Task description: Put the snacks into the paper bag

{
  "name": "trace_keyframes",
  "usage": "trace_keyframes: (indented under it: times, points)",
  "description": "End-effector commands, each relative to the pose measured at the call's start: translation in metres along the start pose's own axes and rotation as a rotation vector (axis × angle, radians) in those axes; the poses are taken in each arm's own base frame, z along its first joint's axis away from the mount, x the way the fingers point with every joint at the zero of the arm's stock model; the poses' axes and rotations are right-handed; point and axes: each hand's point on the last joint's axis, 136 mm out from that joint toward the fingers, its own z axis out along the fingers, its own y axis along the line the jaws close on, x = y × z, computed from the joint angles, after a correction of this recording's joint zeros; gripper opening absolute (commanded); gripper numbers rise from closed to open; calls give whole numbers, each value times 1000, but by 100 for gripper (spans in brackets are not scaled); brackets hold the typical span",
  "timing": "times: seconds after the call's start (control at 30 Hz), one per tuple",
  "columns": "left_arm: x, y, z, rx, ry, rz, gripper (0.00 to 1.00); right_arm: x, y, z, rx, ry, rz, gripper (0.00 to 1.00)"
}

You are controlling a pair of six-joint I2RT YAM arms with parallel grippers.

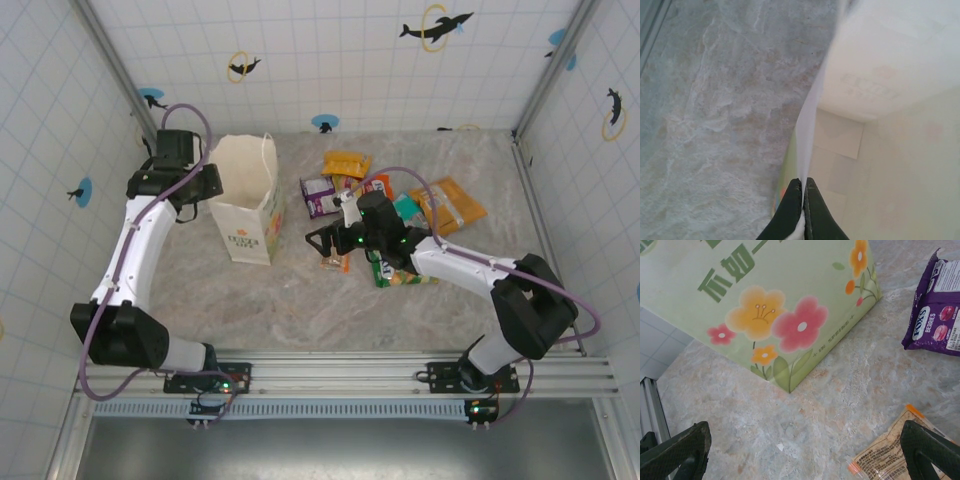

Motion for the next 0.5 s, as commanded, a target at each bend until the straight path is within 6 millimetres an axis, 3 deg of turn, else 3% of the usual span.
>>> trace_keyframes:
  times: [0.0,0.3,0.47]
  points:
    - [2,2,-5,4,3,-47,0,-22,11,-2,-20,-58,-18,100]
    - [18,-7,-26,68,37,-121,0,-29,1,-12,40,-98,8,100]
    - [30,-11,-39,108,55,-123,0,-17,-25,-20,120,-42,113,93]
